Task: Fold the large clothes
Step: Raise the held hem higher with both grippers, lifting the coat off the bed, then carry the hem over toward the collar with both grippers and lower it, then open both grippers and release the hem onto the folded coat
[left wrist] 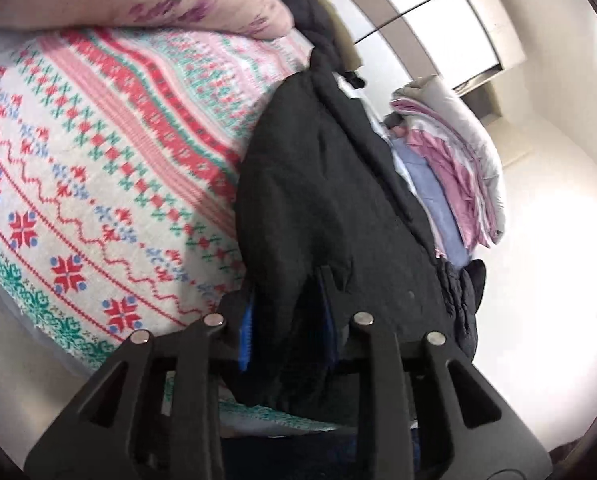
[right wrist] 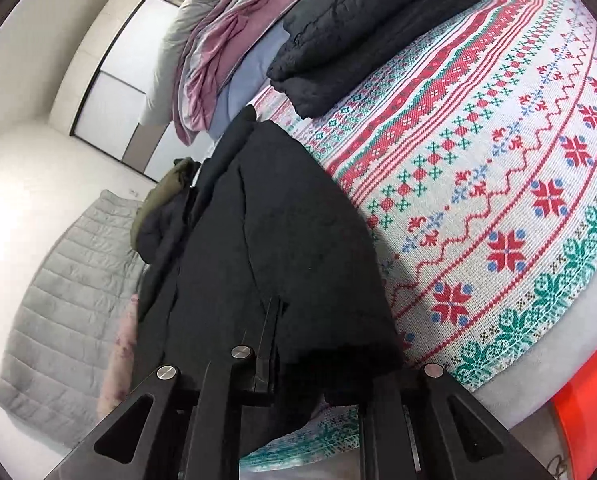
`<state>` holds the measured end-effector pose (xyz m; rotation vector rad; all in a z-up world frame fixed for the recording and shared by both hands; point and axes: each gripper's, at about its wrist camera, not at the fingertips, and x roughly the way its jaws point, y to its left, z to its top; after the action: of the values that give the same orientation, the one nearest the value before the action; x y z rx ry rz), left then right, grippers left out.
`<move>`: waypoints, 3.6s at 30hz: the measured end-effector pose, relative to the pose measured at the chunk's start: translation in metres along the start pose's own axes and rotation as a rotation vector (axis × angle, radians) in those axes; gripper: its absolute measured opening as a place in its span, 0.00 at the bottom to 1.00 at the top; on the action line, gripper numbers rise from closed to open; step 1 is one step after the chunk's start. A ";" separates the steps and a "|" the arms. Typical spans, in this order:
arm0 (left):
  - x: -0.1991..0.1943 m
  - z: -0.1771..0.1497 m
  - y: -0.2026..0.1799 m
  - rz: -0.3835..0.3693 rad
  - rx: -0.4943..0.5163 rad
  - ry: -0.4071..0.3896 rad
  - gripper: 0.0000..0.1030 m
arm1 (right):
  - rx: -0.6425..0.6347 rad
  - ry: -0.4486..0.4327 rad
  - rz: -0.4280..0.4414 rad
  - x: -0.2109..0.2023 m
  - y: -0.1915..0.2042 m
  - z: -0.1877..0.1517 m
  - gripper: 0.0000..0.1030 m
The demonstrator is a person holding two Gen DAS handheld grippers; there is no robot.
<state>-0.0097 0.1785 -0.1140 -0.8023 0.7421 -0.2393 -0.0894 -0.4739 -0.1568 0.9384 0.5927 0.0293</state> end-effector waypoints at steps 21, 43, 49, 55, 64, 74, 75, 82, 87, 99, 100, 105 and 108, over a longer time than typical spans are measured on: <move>-0.045 0.030 -0.046 0.022 0.037 -0.109 0.06 | -0.020 -0.103 0.108 -0.029 0.067 0.024 0.06; -0.185 0.027 -0.104 -0.046 -0.012 -0.240 0.07 | -0.157 -0.267 0.296 -0.179 0.142 0.023 0.06; -0.130 0.055 -0.079 0.009 -0.115 -0.152 0.07 | -0.053 -0.178 0.270 -0.128 0.120 0.037 0.06; -0.104 0.090 -0.090 0.017 -0.146 -0.134 0.07 | -0.026 -0.187 0.258 -0.097 0.127 0.063 0.06; -0.034 0.144 -0.107 0.095 -0.134 -0.081 0.07 | -0.008 -0.151 0.211 -0.023 0.141 0.108 0.06; 0.111 0.246 -0.122 0.222 -0.147 -0.004 0.08 | -0.029 -0.036 0.128 0.138 0.177 0.205 0.06; 0.126 0.257 -0.124 0.240 -0.151 -0.003 0.08 | -0.029 -0.026 0.113 0.154 0.180 0.214 0.06; 0.222 0.327 -0.133 0.355 -0.155 0.040 0.08 | -0.012 0.031 0.038 0.258 0.210 0.283 0.06; 0.292 0.342 -0.114 0.473 -0.186 0.080 0.08 | 0.039 0.062 -0.084 0.337 0.202 0.307 0.06; 0.329 0.342 -0.072 0.287 -0.226 0.148 0.61 | 0.171 0.157 -0.171 0.425 0.156 0.309 0.19; 0.320 0.348 -0.072 0.240 -0.252 0.141 0.63 | 0.223 0.154 -0.124 0.421 0.150 0.311 0.25; 0.270 0.365 -0.088 0.161 -0.280 0.015 0.75 | 0.242 -0.047 -0.057 0.368 0.156 0.335 0.89; 0.257 0.363 -0.094 0.207 -0.236 0.042 0.75 | 0.093 -0.064 -0.142 0.347 0.176 0.333 0.89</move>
<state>0.4321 0.2007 -0.0095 -0.9382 0.8974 0.0189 0.4059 -0.5223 -0.0352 0.9821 0.6041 -0.1558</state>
